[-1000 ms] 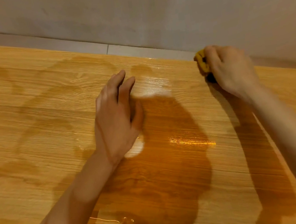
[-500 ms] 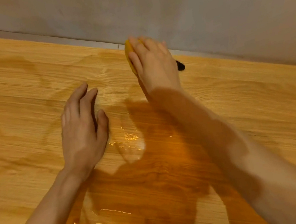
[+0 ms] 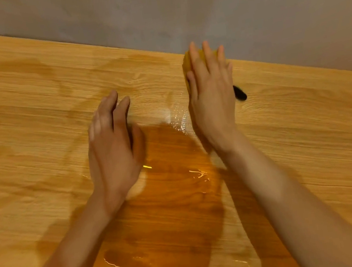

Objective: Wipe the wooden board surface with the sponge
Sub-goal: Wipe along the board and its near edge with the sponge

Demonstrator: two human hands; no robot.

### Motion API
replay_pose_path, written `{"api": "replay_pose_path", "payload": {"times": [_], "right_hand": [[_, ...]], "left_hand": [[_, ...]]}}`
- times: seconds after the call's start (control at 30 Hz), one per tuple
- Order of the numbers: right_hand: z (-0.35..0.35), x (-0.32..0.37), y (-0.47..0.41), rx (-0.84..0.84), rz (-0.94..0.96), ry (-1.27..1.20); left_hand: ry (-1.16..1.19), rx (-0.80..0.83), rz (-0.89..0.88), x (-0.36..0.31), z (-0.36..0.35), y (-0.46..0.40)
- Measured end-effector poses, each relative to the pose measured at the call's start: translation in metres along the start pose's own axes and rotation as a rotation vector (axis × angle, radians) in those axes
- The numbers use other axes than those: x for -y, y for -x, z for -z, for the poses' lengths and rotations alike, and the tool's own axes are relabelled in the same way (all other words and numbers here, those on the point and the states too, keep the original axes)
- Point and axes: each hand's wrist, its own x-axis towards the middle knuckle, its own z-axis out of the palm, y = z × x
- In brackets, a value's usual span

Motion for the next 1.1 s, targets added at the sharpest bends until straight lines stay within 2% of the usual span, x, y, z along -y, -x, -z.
{"api": "replay_pose_path", "payload": {"times": [0.13, 0.2, 0.27, 0.37, 0.43, 0.6, 0.67, 0.73, 0.8, 0.9, 1.03, 1.1], "right_hand": [[-0.005, 0.006, 0.099, 0.054, 0.200, 0.065], [0.001, -0.001, 0.097, 0.105, 0.252, 0.038], [0.007, -0.009, 0.058, 0.078, 0.196, 0.093], [0.014, -0.021, -0.005, -0.014, -0.049, 0.086], [0.012, -0.018, -0.001, -0.034, -0.092, 0.048], [0.016, -0.009, 0.110, 0.065, 0.146, 0.018], [0.025, -0.022, 0.104, 0.131, 0.221, 0.048], [0.032, -0.037, 0.062, 0.102, 0.132, 0.076], [0.037, -0.052, 0.016, 0.026, -0.039, 0.084], [0.032, -0.049, 0.022, -0.040, -0.155, 0.036], [0.027, -0.030, 0.122, 0.041, 0.028, -0.006], [0.033, -0.037, 0.134, 0.122, 0.130, 0.036]], "left_hand": [[-0.002, -0.034, -0.053, 0.002, -0.003, 0.004], [0.005, -0.039, -0.055, 0.001, -0.003, 0.002], [0.020, -0.036, -0.045, 0.002, -0.003, 0.000], [0.038, -0.035, -0.042, 0.004, -0.003, 0.001], [0.034, -0.032, -0.040, 0.004, -0.003, 0.002], [0.033, -0.025, -0.040, 0.003, -0.002, 0.003], [0.034, -0.028, -0.030, 0.001, -0.002, 0.002], [0.024, -0.037, -0.030, 0.001, -0.002, 0.001], [0.008, -0.041, -0.035, 0.001, -0.003, 0.001], [-0.014, -0.038, -0.038, 0.001, -0.003, 0.002], [-0.017, -0.042, -0.050, 0.001, -0.002, 0.003], [-0.026, -0.041, -0.050, -0.001, -0.001, 0.002]]}}
